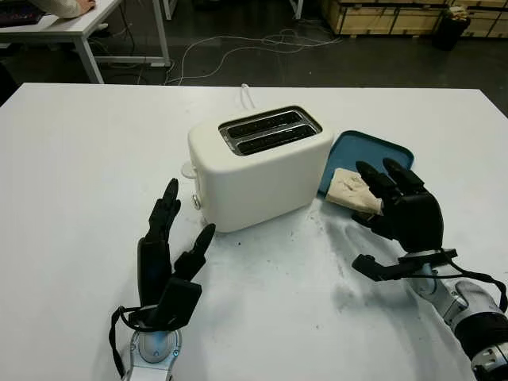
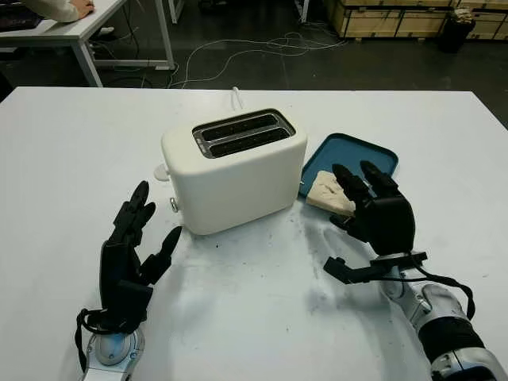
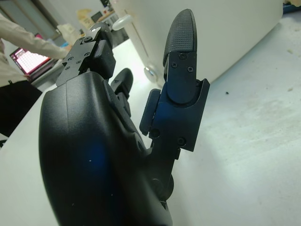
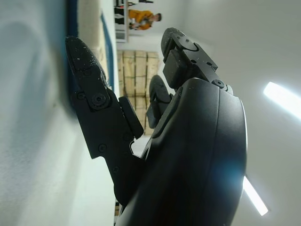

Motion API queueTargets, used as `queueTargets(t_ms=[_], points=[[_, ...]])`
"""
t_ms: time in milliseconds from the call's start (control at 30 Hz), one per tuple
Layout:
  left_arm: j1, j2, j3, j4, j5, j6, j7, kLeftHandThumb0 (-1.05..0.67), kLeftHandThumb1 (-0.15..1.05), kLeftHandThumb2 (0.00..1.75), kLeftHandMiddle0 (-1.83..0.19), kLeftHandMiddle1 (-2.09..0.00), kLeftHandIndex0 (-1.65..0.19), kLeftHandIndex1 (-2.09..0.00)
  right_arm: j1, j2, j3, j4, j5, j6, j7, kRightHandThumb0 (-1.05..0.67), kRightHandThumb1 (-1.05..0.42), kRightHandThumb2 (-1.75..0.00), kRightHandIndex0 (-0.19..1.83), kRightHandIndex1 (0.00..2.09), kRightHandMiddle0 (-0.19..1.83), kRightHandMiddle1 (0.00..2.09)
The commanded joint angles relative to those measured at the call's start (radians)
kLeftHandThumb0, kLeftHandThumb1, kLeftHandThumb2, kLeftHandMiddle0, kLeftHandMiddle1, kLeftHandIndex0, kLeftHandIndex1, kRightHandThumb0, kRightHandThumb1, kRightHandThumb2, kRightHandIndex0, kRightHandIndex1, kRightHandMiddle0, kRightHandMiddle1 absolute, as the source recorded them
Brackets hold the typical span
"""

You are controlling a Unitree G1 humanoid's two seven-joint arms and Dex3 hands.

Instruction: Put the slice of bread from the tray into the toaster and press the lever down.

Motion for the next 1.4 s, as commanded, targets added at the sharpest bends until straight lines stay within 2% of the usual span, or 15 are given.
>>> queueTargets(t_ms=[0,200,467,667,767,1000,1100,1167,1233,1267,1300,1367], points=[[-0.003,-0.018,-0.002,-0.002,0.015,-0.003,0.008,-0.61,0.92,0.33,-0.02,-0.62,-0.24,0.0,-0.026,0.0,0.012,0.016,0.014,0.009,0.022,-0.53,-0.78,0.0,0.38,0.01,0.42,0.02],[-0.004,-0.02,-0.002,-0.005,0.014,-0.004,0.01,-0.61,0.92,0.33,-0.02,-0.63,-0.25,0.0,-0.046,0.007,0.033,0.039,0.017,0.013,0.055,-0.54,-0.78,0.0,0.39,0.01,0.42,0.01],[-0.011,-0.021,-0.003,-0.001,0.012,-0.015,0.012,-0.6,0.92,0.32,-0.01,-0.64,-0.25,-0.01,-0.07,0.011,0.071,0.056,-0.009,0.083,0.089,-0.55,-0.78,0.0,0.42,0.01,0.48,0.02],[-0.012,-0.026,-0.005,-0.001,-0.005,-0.018,0.006,-0.58,0.92,0.3,-0.01,-0.65,-0.25,-0.01,-0.09,0.022,0.102,0.074,-0.009,0.133,0.086,-0.46,-0.76,0.0,0.46,0.01,0.51,0.02],[-0.012,-0.023,-0.005,0.001,-0.01,-0.021,0.003,-0.58,0.92,0.3,0.0,-0.65,-0.25,0.0,-0.095,0.022,0.118,0.064,-0.012,0.157,0.108,-0.4,-0.8,-0.02,0.47,0.01,0.5,0.01],[-0.005,-0.02,-0.008,-0.004,0.001,-0.025,0.005,-0.58,0.92,0.31,0.0,-0.65,-0.25,0.0,-0.108,0.018,0.176,0.046,-0.073,0.213,0.072,-0.35,-0.85,-0.01,0.75,0.07,0.65,0.04],[-0.002,-0.02,-0.009,-0.006,0.003,-0.025,0.008,-0.59,0.92,0.31,0.0,-0.65,-0.25,0.0,-0.098,0.009,0.192,-0.004,-0.096,0.253,0.112,-0.32,-0.91,-0.04,0.97,0.13,0.83,0.08],[0.0,-0.02,-0.01,-0.011,0.009,-0.018,0.01,-0.6,0.92,0.31,0.0,-0.66,-0.25,0.0,-0.087,0.006,0.195,-0.039,-0.102,0.279,0.13,-0.31,-0.92,-0.05,1.1,0.27,1.0,0.09],[0.001,-0.022,-0.01,-0.013,0.011,-0.015,0.012,-0.6,0.92,0.31,0.0,-0.66,-0.25,0.0,-0.079,0.005,0.199,-0.067,-0.109,0.308,0.15,-0.32,-0.92,-0.06,0.93,0.78,1.12,0.05],[0.001,-0.022,-0.01,-0.013,0.013,-0.013,0.014,-0.6,0.92,0.31,0.0,-0.66,-0.25,0.0,-0.074,0.003,0.198,-0.08,-0.104,0.314,0.166,-0.36,-0.92,-0.07,0.77,1.15,1.17,0.04],[0.001,-0.022,-0.01,-0.012,0.013,-0.014,0.014,-0.6,0.92,0.31,0.0,-0.66,-0.25,0.0,-0.071,-0.002,0.202,-0.096,-0.109,0.331,0.193,-0.37,-0.92,-0.08,0.69,1.35,1.19,0.04],[-0.002,-0.022,-0.008,-0.007,0.003,-0.017,0.01,-0.6,0.92,0.31,0.0,-0.66,-0.24,0.0,-0.067,-0.01,0.207,-0.117,-0.116,0.35,0.226,-0.41,-0.92,-0.12,0.6,1.56,1.2,0.05]])
